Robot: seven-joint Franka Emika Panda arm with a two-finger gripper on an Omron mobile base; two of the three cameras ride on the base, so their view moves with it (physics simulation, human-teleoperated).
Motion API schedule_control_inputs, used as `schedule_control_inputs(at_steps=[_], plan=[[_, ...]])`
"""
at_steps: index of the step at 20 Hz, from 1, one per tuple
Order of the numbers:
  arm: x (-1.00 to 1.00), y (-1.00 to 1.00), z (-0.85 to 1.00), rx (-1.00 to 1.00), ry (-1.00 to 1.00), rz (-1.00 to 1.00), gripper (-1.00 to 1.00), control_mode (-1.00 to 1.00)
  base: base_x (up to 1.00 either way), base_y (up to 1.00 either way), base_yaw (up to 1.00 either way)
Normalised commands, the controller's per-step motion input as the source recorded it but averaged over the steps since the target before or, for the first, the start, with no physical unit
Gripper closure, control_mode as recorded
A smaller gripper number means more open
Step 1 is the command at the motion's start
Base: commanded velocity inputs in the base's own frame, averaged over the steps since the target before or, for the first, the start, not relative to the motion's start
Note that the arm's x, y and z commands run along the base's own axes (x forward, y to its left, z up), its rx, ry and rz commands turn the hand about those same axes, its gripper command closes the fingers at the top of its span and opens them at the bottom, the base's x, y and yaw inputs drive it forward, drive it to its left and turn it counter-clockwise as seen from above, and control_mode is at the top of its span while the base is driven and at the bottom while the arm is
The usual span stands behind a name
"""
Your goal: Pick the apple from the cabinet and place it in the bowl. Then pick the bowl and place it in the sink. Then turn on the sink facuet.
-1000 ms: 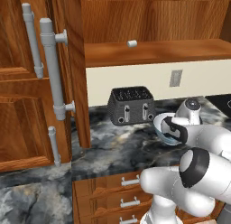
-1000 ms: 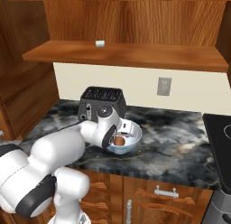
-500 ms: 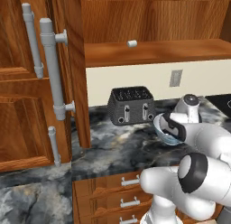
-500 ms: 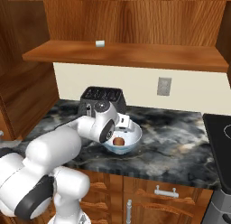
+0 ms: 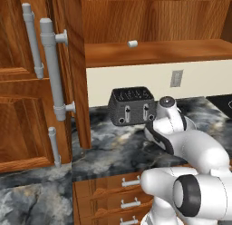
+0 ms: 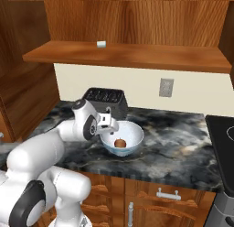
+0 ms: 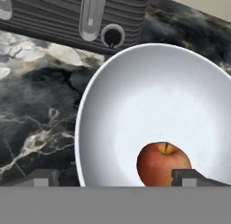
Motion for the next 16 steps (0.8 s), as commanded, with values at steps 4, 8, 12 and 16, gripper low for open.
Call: schedule_control_inputs(at_steps=[4, 8, 12, 16], plan=[[0.01, -0.04, -0.33, -0.01, 0.17, 0.02, -1.00, -1.00, 0.00, 0.00, 0.00], [0.13, 0.00, -0.54, -0.05, 0.19, 0.03, -1.00, -1.00, 0.00, 0.00, 0.00], [0.11, -0.01, -0.49, -0.01, 0.11, 0.03, -1.00, -1.00, 0.00, 0.00, 0.00], [0.03, -0.15, -0.31, 0.00, 0.03, 0.03, 1.00, -1.00, 0.00, 0.00, 0.00]])
